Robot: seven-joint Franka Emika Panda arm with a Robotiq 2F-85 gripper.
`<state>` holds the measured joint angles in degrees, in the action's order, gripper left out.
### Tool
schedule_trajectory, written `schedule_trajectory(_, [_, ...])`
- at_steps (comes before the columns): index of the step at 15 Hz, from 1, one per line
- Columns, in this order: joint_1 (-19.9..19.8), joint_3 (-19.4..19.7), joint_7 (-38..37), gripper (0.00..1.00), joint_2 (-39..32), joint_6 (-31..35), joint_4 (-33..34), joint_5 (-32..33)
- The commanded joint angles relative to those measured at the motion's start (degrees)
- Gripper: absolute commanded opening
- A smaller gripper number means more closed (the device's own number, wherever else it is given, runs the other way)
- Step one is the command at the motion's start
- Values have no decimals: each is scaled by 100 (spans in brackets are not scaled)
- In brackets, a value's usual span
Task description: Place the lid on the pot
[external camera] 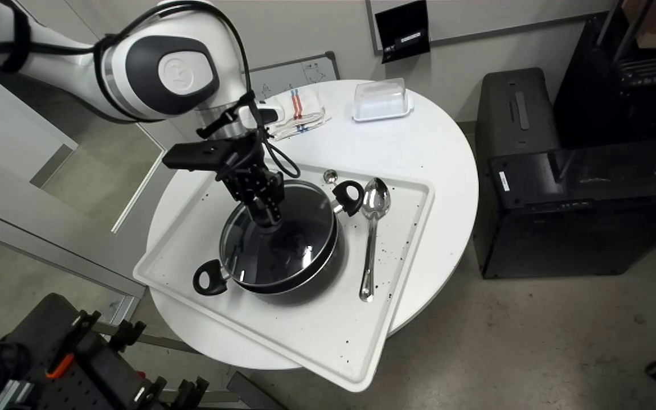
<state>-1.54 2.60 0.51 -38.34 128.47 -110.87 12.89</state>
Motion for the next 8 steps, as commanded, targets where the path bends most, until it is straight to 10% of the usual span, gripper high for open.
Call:
schedule_trajectory(1, [-74, 31, 161, 25, 14, -198, 112, -152])
schedule_trajectory(8, [-166, 32, 191, 25, 28, -200, 47, -254])
